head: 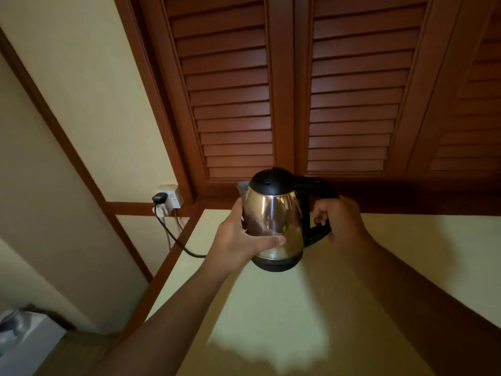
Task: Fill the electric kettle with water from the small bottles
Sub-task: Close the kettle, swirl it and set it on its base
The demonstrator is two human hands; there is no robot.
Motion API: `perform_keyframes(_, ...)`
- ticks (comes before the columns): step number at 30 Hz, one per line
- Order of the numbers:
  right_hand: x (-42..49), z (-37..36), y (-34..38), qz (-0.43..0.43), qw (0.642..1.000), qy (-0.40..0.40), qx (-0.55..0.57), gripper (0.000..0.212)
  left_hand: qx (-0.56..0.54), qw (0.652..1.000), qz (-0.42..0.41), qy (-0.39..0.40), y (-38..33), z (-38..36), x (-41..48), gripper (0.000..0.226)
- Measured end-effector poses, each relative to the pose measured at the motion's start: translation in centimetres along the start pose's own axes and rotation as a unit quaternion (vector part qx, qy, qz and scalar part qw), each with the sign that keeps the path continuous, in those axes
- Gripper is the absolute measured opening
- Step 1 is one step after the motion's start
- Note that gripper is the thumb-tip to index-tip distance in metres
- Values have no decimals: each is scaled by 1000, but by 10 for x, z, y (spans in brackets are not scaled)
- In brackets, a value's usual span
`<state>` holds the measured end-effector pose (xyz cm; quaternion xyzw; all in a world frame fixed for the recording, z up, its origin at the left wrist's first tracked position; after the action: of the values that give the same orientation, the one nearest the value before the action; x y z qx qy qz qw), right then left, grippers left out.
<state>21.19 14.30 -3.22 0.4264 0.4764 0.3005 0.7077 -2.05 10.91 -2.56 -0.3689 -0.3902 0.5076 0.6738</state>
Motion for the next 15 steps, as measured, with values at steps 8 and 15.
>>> perform_keyframes(8,25,-12,-10,73,993,-33,90,23,-12,999,-10,40,25,-1,42,88)
perform_keyframes(15,39,-18,-11,87,991,-52,87,15,12,999,-3,41,40,1,56,75)
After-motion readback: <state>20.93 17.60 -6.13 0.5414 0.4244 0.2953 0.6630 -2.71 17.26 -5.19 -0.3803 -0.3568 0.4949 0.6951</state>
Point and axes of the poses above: each hand's wrist, its own x-axis towards the middle knuckle, its own z-axis out of the back of the hand, y = z × x, the point moved 4 cm from there along x, towards the middle knuckle, and after that the axes turned 5 degrees about -x, right-handed, at the moved point
